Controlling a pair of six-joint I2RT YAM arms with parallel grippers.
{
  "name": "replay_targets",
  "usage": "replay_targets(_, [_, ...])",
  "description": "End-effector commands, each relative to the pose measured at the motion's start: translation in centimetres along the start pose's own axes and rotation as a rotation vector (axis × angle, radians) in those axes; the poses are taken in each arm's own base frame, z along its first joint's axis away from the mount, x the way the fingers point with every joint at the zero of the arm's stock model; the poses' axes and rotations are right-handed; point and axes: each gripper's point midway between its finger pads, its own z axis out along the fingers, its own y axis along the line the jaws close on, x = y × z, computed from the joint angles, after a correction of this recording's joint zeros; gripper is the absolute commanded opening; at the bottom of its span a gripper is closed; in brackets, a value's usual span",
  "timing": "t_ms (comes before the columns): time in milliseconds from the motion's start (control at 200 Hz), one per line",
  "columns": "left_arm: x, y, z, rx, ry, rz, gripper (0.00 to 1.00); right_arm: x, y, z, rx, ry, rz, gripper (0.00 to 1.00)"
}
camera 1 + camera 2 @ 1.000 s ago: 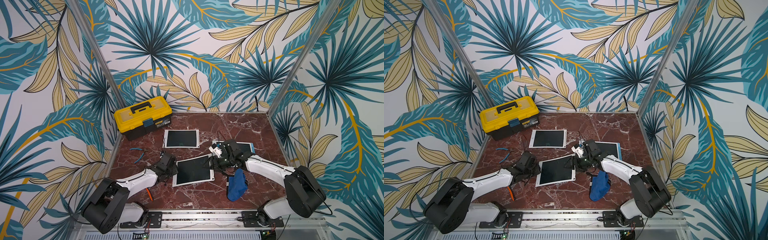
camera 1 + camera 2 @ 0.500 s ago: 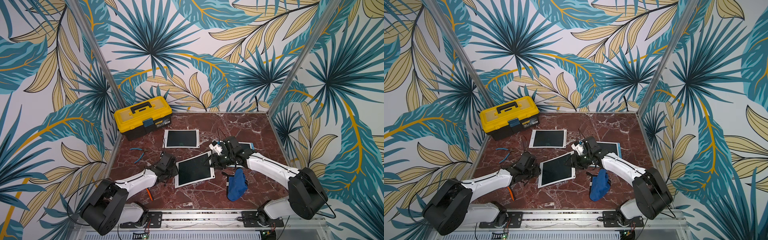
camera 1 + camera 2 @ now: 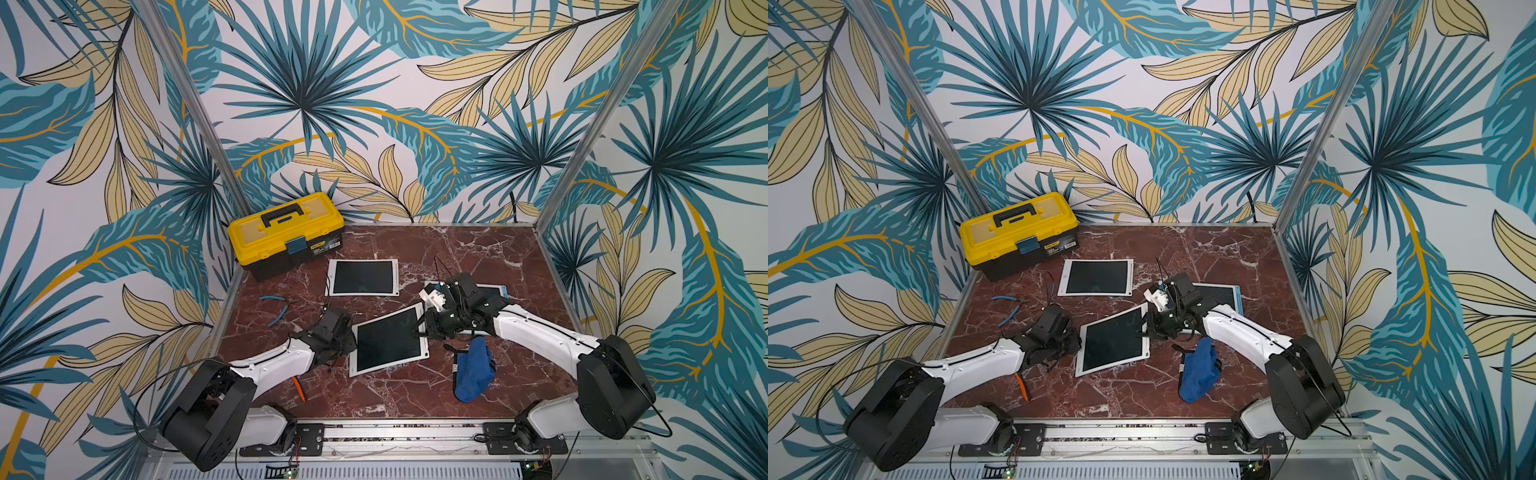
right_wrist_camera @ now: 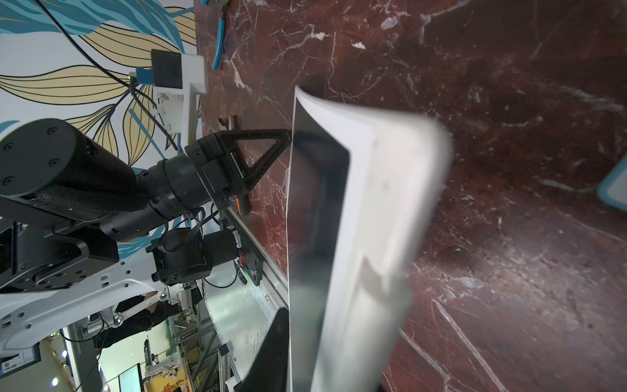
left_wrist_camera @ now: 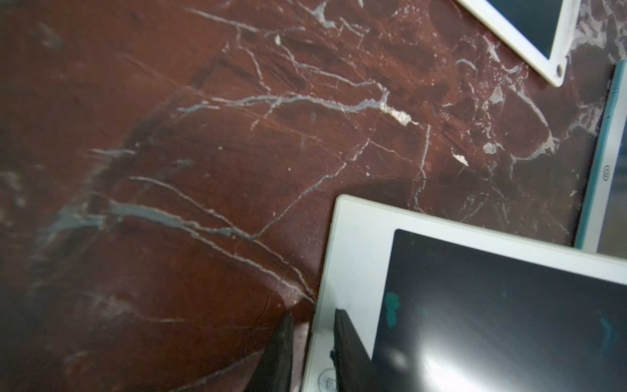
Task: Wipe the drawing tablet
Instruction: Pick up the drawing tablet from the center of the board.
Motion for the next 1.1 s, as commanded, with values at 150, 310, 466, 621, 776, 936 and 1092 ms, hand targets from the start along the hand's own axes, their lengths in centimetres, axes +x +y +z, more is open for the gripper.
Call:
replay_targets(150, [3.8,3.3,0.1,-0.103,0.133,0.009,0.24,-0.1,0.3,-0.5,0.027,-0.005,-0.033,0.22])
replay_targets(310, [3.6,3.1,0.0,-0.094,0.128,0.010,0.24,-0.1,0.2,-0.4,0.028,-0.005,-0.030,0.17])
replay_targets(466, [3.6,3.0,-0.1,-0.091,0.126,0.013,0.24,-0.1,0.1,-0.4,0.030,-0.005,-0.028,0.16])
replay_targets(621, [3.5,2.9,-0.2,-0.086,0.122,0.012,0.24,-0.1,0.1,-0.5,0.032,-0.006,-0.026,0.11])
replay_targets(776, [3.4,2.8,-0.3,-0.078,0.115,0.011,0.24,-0.1,0.3,-0.7,0.043,-0.008,-0.032,0.11])
replay_targets(936, [3.0,2.3,-0.6,-0.063,0.105,0.016,0.25,-0.2,0.4,-1.2,0.060,-0.012,-0.040,0.11])
replay_targets(1092, [1.8,1.2,-1.7,-0.031,0.064,0.038,0.25,-0.3,1.0,-2.1,0.075,-0.020,-0.049,0.11])
